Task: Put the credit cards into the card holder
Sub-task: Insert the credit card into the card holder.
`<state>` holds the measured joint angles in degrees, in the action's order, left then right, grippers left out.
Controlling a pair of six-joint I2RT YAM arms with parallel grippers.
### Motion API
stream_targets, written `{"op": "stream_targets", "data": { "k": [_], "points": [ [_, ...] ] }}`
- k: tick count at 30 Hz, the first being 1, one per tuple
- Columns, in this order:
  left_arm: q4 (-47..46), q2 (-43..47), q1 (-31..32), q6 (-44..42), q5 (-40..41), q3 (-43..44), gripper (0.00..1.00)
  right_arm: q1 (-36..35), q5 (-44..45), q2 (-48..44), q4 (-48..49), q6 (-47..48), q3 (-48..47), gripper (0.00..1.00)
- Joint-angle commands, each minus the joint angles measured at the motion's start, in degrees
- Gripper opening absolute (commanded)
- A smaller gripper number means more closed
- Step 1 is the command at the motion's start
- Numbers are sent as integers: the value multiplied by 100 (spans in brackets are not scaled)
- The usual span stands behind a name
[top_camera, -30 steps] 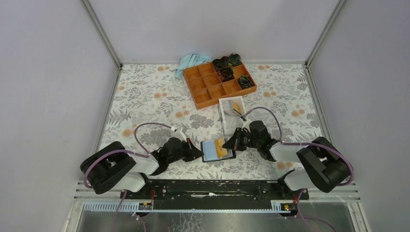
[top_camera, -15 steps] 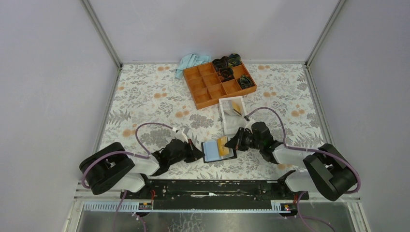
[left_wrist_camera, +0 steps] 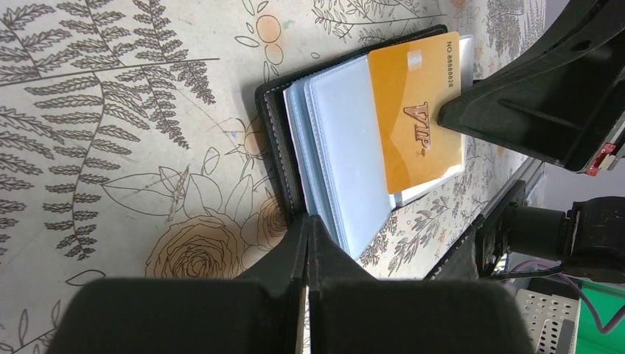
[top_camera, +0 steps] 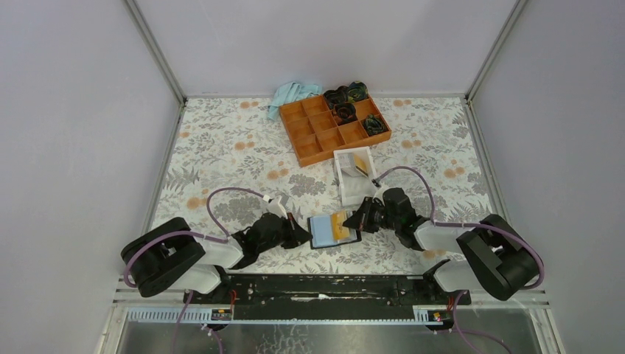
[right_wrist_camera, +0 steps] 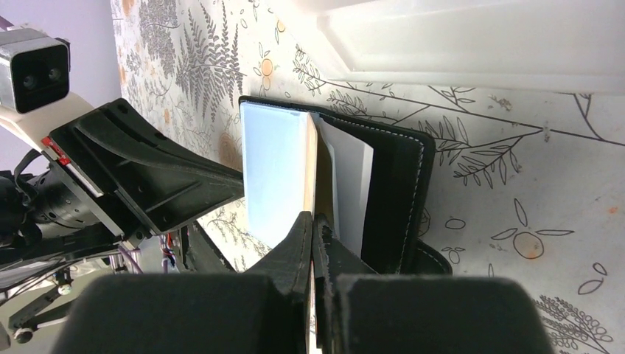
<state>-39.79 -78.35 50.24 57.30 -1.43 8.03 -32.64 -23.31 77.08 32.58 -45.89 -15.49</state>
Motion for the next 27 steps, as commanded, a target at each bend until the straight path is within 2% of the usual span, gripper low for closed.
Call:
{"op": "stream_targets", "data": {
  "k": [1,27],
  "points": [
    [349,-51,55,-43,134,58,0,-49,-60,163,404,-107,86,0],
    [380,-239,215,9,262,172,0,-51,-224,183,505,-210,428,0]
  ]
}}
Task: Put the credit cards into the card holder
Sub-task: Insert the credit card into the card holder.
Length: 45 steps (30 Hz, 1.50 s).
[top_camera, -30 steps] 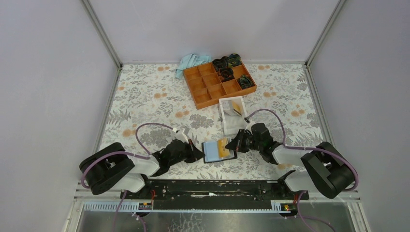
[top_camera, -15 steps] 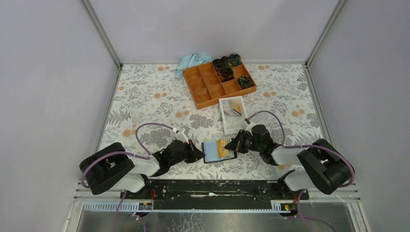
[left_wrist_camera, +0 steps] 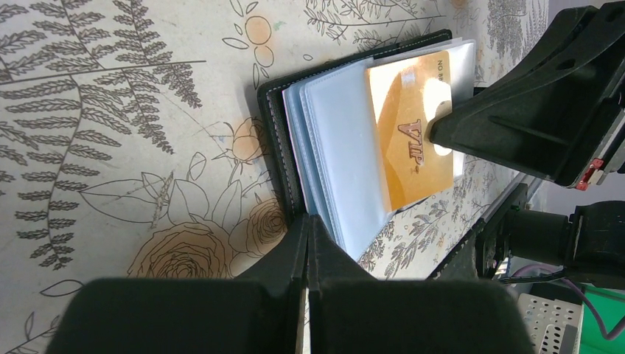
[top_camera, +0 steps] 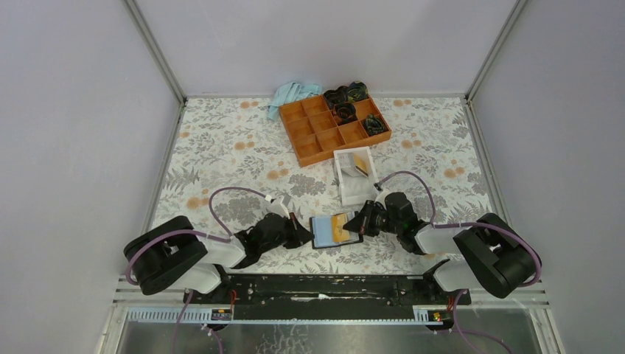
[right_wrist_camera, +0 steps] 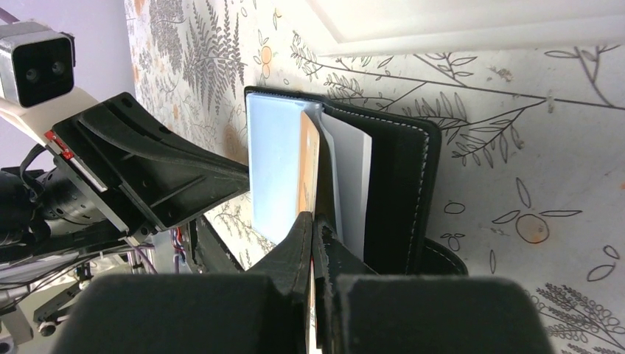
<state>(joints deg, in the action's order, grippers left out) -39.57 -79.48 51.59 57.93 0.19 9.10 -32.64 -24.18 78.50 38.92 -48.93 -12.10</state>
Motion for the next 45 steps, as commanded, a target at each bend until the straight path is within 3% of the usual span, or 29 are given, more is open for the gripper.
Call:
{"op": "stream_targets", "data": {
  "k": [1,19,24,28,45],
  "points": [
    [366,-116,79,-52,108,65,0,-49,-147,50,-134,93,85,0],
    [336,-299,120,-72,86,161,0,-115,82,147,-573,292,25,1],
    [336,-326,115,-84,78,187,0,-287,404,14,-1024,469,-176,30],
    [330,-362,114,-81,69,197,0,-401,556,-80,-1264,526,-339,42],
    [112,-486,174,-45,10,223,0,-933,952,226,-1536,413,-856,45]
  ]
}}
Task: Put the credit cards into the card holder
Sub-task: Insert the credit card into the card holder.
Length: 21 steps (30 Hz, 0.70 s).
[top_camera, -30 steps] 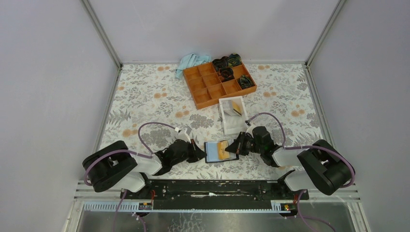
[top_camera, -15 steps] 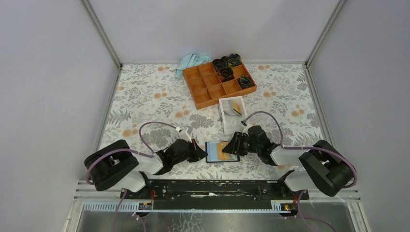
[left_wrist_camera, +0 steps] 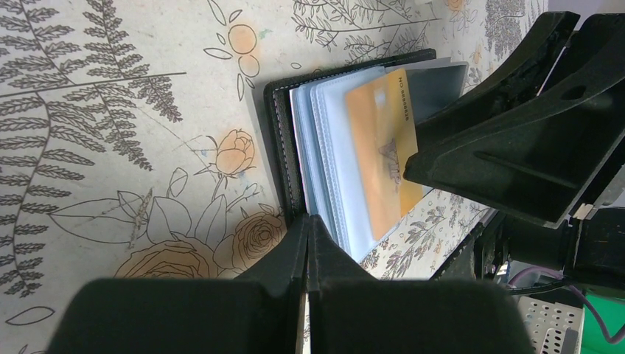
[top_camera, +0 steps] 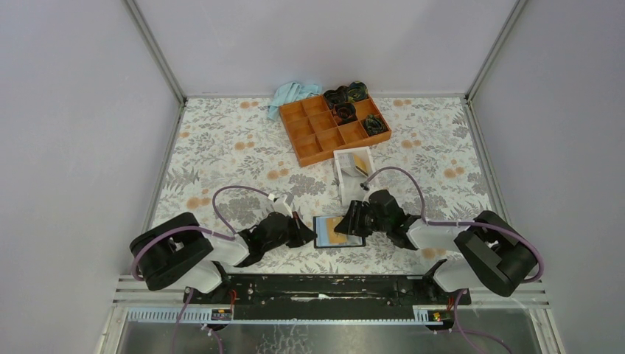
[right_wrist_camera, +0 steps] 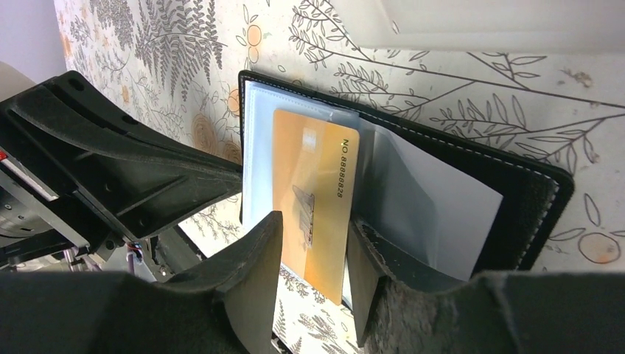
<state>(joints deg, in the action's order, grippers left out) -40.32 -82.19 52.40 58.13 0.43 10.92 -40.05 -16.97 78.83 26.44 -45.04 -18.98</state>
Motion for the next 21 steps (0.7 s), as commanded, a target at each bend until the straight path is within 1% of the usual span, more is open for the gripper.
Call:
{"op": "stream_targets", "data": {
  "k": [1,15,21],
  "points": [
    [175,-233,96,-58,-22,46,0,-222,256,222,-280,9,-188,45],
    [-137,-420,324,83,-42,46,0,-710,450,588,-69,-349,-344,45],
    [-94,-366,394,120,32,-33,0,-780,669,278,-404,-311,-359,46]
  ]
}}
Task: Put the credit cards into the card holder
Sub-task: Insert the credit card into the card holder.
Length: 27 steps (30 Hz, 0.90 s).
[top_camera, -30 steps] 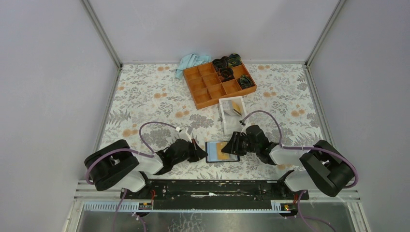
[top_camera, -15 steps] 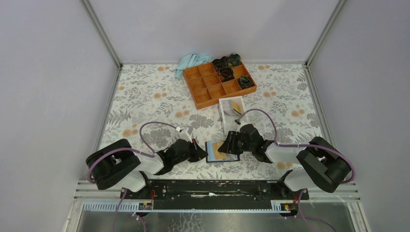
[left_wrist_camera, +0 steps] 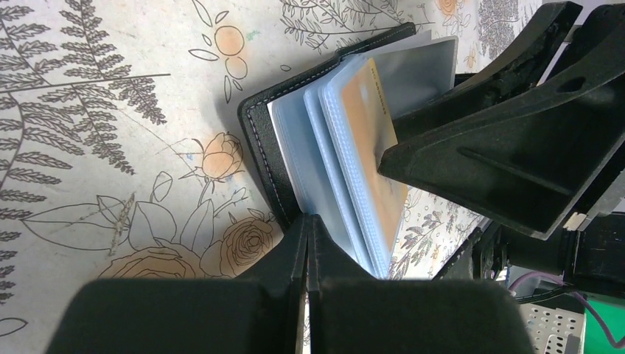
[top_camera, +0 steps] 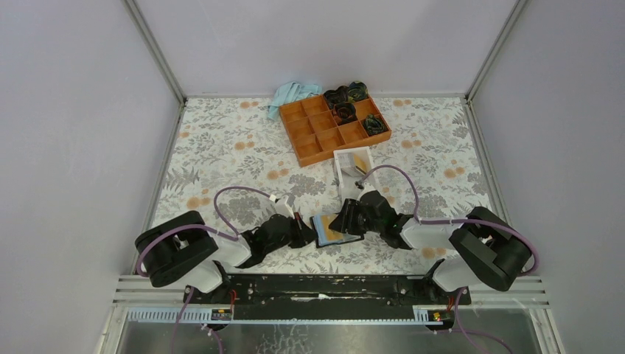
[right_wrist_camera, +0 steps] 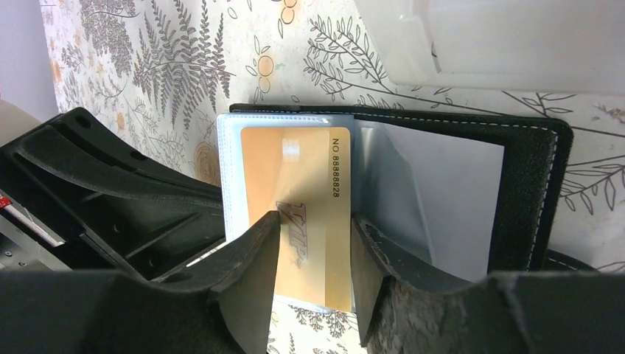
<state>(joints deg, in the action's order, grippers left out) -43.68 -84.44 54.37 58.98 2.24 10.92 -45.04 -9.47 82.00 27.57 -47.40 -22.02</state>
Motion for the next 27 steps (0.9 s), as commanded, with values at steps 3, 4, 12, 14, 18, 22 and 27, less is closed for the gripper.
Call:
{"op": "stream_targets", "data": {
  "k": [3,4,12,14,18,22,27],
  "points": [
    [373,-42,205,10,-102,-54,0,-286,-69,-212,-639,-86,-80,46],
    [385,-40,206,8,-95,-60,0,-282,-98,-226,-639,-103,-90,46],
    [386,-72,240,17,-87,-37,0,-286,-204,-170,-560,-160,-77,62],
    [387,-72,241,17,-80,-45,0,-286,-204,-196,-554,-160,-87,61],
    [387,-107,250,17,-79,-33,0,-283,-164,-253,-694,-108,-175,61],
    [366,-156,267,25,-94,14,0,-286,-239,-169,-684,-117,-246,62],
    [390,-148,304,26,-79,66,0,-293,-362,43,-313,-315,-207,62]
  ]
}}
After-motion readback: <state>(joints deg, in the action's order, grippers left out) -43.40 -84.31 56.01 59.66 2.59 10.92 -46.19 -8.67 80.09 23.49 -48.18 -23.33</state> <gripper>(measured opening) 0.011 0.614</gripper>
